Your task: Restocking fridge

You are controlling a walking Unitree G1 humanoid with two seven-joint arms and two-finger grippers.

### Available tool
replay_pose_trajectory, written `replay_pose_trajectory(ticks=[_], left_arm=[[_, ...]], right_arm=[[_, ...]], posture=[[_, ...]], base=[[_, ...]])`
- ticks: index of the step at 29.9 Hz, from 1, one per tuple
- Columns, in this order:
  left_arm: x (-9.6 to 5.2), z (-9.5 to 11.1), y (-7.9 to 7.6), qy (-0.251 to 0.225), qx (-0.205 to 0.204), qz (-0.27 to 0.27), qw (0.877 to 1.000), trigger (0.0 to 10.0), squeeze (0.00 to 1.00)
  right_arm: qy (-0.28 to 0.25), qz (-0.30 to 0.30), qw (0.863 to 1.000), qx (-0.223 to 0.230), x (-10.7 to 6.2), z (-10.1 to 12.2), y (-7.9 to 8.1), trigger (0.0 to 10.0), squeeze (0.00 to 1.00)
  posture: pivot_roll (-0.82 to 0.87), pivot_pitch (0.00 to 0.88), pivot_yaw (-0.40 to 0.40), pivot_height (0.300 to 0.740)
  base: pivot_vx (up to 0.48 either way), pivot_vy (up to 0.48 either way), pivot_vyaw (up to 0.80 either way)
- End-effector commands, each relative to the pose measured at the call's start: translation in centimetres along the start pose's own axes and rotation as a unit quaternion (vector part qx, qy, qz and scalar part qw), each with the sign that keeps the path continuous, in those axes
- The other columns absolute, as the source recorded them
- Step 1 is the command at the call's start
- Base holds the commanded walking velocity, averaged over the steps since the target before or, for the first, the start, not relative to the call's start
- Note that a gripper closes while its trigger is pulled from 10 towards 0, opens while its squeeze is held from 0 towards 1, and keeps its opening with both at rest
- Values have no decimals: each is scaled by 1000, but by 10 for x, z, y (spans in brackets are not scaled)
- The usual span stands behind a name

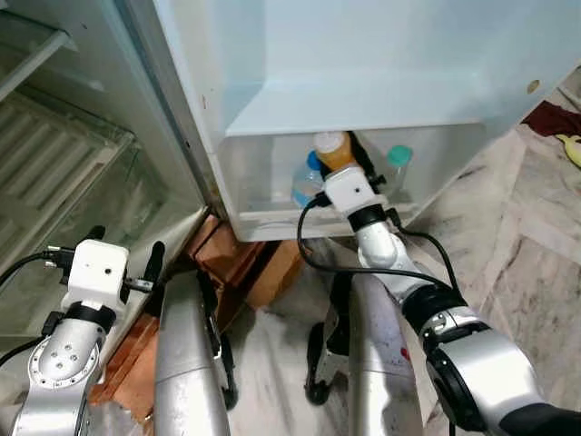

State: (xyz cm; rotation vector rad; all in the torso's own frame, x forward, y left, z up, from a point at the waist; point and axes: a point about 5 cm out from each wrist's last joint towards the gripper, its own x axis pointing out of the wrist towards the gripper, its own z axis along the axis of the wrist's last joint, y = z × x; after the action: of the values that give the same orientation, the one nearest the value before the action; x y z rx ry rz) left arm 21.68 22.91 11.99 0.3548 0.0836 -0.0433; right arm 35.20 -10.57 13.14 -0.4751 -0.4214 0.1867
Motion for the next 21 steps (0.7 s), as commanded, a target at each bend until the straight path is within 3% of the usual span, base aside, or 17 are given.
replay_pose_trajectory(ticks=[1, 9, 12, 15, 19, 21], left_arm=[[-4, -1, 0, 6, 8, -10, 1000, 10000, 0], [-1, -1, -2, 7, 9, -16, 1000, 10000, 0], [1, -1, -2, 5, 8, -17, 1000, 10000, 0], [2, -1, -3, 5, 6, -17, 1000, 10000, 0], [4, -1, -5, 3, 4, -17, 1000, 10000, 0], [4, -1, -5, 2, 4, -16, 1000, 10000, 0]], right_arm=[[106, 26, 994, 13, -33, -36, 8, 10000, 0], [122, -12, 991, 48, -36, -42, -7, 10000, 0], [132, 1, 988, 81, -42, -45, -5, 10000, 0], [127, 13, 988, 86, -46, -45, -2, 10000, 0], [116, 0, 990, 76, -42, -41, -4, 10000, 0], [94, -6, 995, 41, -37, -35, -4, 10000, 0]], posture=[[254, 354, -23, 515], [242, 348, -19, 515], [235, 344, -24, 515], [228, 342, -26, 515], [227, 338, -30, 515], [224, 336, -29, 515]], base=[[0, 0, 0], [0, 0, 0], [0, 0, 0], [0, 0, 0], [0, 0, 0], [0, 0, 0]])
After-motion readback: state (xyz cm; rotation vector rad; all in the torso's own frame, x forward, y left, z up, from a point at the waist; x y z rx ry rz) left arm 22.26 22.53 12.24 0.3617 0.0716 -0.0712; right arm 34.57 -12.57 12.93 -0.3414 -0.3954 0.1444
